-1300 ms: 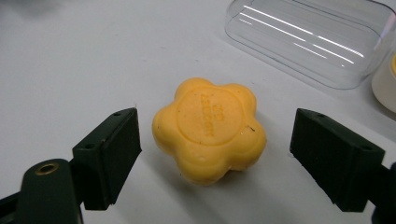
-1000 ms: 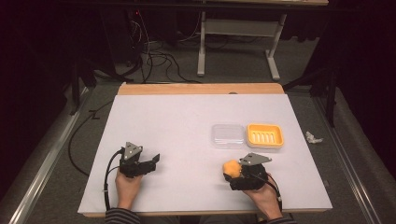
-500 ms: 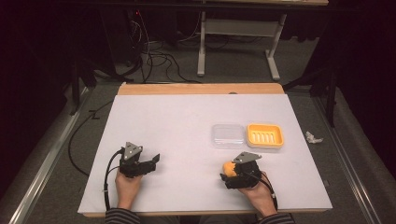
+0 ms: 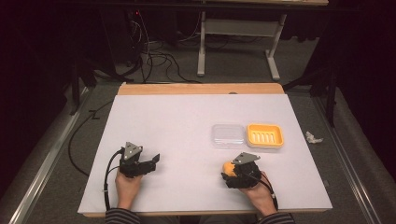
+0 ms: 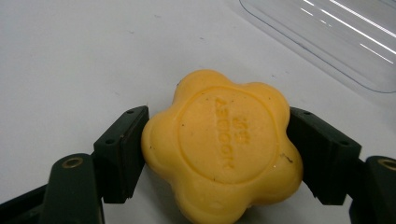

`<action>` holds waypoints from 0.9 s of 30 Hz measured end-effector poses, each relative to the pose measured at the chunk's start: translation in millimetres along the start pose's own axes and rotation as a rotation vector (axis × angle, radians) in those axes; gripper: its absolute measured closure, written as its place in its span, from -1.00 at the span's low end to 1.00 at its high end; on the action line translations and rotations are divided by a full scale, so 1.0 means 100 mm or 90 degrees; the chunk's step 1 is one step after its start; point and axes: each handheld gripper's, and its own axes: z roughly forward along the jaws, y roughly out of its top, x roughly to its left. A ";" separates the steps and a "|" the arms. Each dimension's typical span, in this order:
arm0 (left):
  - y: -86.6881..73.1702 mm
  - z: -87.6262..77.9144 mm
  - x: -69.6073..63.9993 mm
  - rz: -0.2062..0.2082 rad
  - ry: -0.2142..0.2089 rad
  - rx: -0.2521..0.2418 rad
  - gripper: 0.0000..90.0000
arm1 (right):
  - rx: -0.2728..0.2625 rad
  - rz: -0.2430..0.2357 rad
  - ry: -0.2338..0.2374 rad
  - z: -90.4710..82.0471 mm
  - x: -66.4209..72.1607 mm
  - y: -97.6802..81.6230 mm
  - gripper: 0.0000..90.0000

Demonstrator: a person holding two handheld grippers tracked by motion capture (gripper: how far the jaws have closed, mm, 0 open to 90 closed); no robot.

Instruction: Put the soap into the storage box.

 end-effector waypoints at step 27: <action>0.00 0.00 0.00 -0.001 0.000 0.000 -0.54 | -0.025 0.001 0.017 -0.10 -0.06 -0.01 -0.40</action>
